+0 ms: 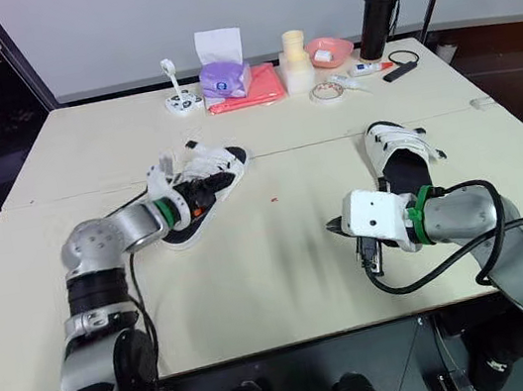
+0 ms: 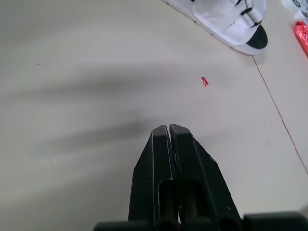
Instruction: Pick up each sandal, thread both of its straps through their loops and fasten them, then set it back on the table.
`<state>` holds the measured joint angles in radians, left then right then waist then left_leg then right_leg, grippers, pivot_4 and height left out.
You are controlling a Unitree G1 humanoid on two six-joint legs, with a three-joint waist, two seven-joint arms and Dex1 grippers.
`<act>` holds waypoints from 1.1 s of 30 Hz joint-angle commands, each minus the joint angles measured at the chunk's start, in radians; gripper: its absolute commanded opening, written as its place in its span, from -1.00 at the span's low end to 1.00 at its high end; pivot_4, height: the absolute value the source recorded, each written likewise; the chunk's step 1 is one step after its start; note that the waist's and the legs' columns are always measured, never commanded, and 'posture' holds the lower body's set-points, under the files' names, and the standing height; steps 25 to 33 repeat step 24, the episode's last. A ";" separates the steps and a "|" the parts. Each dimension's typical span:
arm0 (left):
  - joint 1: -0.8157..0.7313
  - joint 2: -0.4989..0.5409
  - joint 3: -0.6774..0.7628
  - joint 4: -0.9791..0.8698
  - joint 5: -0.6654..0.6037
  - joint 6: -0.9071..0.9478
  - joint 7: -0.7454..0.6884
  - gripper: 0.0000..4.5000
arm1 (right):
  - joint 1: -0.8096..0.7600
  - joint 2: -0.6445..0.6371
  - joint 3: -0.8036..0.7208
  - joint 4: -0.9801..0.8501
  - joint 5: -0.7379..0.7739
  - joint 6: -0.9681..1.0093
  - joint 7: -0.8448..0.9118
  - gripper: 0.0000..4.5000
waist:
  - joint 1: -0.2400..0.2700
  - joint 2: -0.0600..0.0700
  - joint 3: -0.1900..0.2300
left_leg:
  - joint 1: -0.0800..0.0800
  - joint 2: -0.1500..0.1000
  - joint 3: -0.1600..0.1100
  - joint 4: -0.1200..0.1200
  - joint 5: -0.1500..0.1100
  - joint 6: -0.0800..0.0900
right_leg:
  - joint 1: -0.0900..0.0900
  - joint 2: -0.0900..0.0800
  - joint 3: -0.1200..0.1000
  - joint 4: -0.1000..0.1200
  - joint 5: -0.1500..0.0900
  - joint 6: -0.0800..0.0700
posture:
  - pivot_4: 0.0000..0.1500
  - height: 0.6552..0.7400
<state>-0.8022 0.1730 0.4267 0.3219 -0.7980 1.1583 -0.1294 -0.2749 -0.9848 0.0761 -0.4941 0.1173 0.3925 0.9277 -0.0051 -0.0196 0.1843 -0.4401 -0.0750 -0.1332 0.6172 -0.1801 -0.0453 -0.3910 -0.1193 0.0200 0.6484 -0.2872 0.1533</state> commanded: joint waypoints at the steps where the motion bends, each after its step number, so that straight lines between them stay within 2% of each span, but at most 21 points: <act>1: 0.011 -0.031 0.023 -0.003 -0.008 -0.031 0.019 0.99 | -0.035 0.015 0.008 -0.001 -0.014 -0.026 0.005 -1.00 | 0.009 0.000 0.000 | 0.000 0.000 0.000 0.001 0.000 0.000 | 0.000 0.000 0.000 0.000 0.000 0.000 | 1.00 1.00; 3: 0.035 -0.017 0.003 -0.052 -0.020 -0.006 -0.016 0.99 | -0.045 0.019 0.005 -0.009 -0.008 -0.019 0.010 -1.00 | 0.011 0.000 0.000 | 0.000 0.000 0.000 0.001 0.000 0.000 | 0.000 0.000 0.000 0.000 0.000 0.000 | 1.00 1.00; 7: 0.106 0.138 -0.109 -0.197 -0.029 0.013 -0.230 0.99 | -0.044 0.008 -0.011 0.023 -0.009 -0.045 0.028 -1.00 | 0.005 0.000 0.000 | 0.000 0.000 0.002 0.000 0.000 0.000 | -0.001 0.000 0.002 0.000 0.000 -0.001 | 1.00 1.00; 13: 0.163 0.427 -0.285 -0.324 0.055 -0.136 -0.586 0.99 | -0.041 0.012 -0.100 0.086 0.053 -0.033 0.041 -1.00 | -0.004 0.001 0.000 | 0.000 0.001 0.002 -0.001 0.000 0.000 | -0.002 0.000 0.002 0.000 0.000 -0.002 | 1.00 1.00; 20: 0.220 0.626 -0.340 -0.422 0.137 -0.334 -0.839 0.99 | -0.055 -0.012 -0.243 0.200 0.148 -0.008 0.079 -1.00 | -0.007 0.002 0.000 | 0.000 0.002 0.002 -0.003 0.000 0.000 | -0.002 0.000 0.003 -0.001 0.000 -0.003 | 1.00 1.00; 24: 0.266 0.679 -0.309 -0.479 0.137 -0.381 -0.895 0.99 | -0.063 -0.010 -0.287 0.218 0.207 0.038 0.094 -1.00 | -0.007 0.003 0.001 | 0.000 0.003 0.002 -0.004 0.000 0.000 | -0.003 0.000 0.003 -0.001 -0.001 -0.004 | 1.00 1.00; 33: 0.266 0.679 -0.309 -0.479 0.137 -0.381 -0.895 0.99 | -0.063 -0.010 -0.287 0.218 0.207 0.038 0.094 -1.00 | -0.007 0.003 0.001 | 0.000 0.003 0.002 -0.004 0.000 0.000 | -0.003 0.000 0.003 -0.001 -0.001 -0.004 | 1.00 1.00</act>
